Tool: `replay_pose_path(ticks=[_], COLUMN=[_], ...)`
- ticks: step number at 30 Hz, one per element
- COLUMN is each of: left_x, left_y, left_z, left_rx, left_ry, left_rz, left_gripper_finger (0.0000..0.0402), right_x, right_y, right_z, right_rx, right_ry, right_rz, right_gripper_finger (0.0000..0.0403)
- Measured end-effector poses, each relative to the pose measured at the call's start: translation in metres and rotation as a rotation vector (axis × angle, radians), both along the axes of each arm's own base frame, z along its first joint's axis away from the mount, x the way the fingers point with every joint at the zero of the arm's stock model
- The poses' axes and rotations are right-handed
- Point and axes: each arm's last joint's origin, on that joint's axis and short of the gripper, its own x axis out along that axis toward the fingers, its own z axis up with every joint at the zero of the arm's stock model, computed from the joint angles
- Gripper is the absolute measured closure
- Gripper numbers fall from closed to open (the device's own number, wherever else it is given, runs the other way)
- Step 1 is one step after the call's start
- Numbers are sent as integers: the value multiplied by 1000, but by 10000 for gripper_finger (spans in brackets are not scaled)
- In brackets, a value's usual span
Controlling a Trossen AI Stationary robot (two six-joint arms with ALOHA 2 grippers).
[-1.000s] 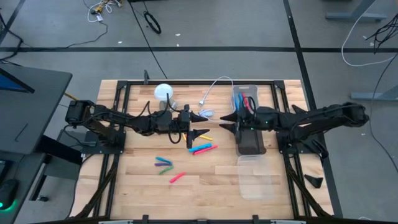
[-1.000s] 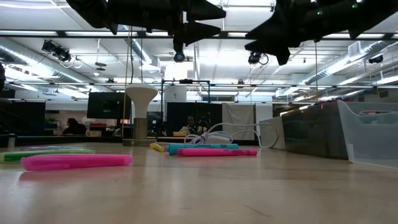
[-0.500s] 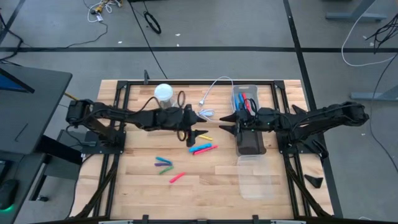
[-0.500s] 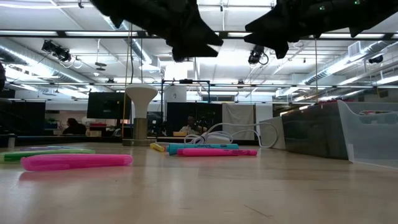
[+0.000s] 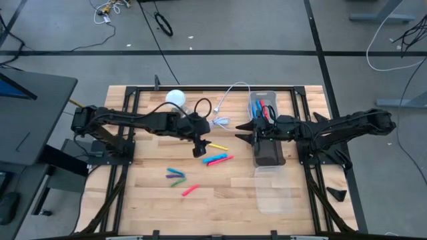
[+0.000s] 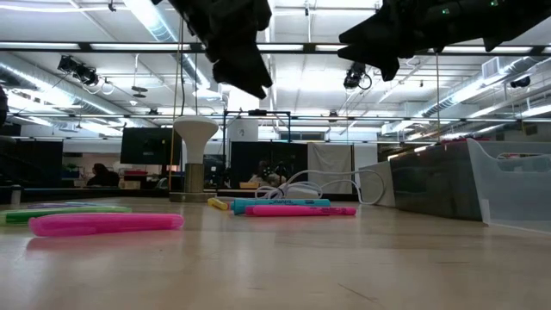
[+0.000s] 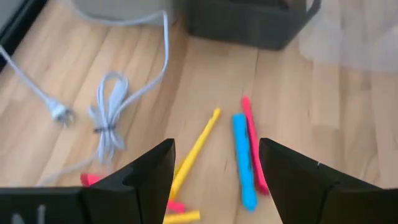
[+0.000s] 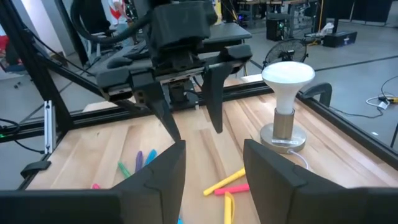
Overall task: Pick & Place Markers
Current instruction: Put the blue mini marker into the black bin
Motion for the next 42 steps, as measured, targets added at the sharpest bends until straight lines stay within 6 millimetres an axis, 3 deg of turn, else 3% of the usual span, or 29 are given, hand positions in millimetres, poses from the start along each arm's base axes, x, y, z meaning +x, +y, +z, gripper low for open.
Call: replay_pose_path(ticks=[13, 27, 42], left_x=[-16, -37, -62], left_y=[-6, -30, -56], left_z=[-13, -22, -26], left_rx=[-154, -318, -278], left_ry=[204, 444, 677], left_rz=[15, 65, 54], left_gripper_finger=[164, 164, 164], right_x=[0, 0, 0], right_y=[0, 0, 0], right_z=[0, 0, -1], right_rx=[-1, -2, -2], right_ry=[3, 3, 13], right_rz=[0, 0, 0], right_gripper_finger=[240, 240, 240])
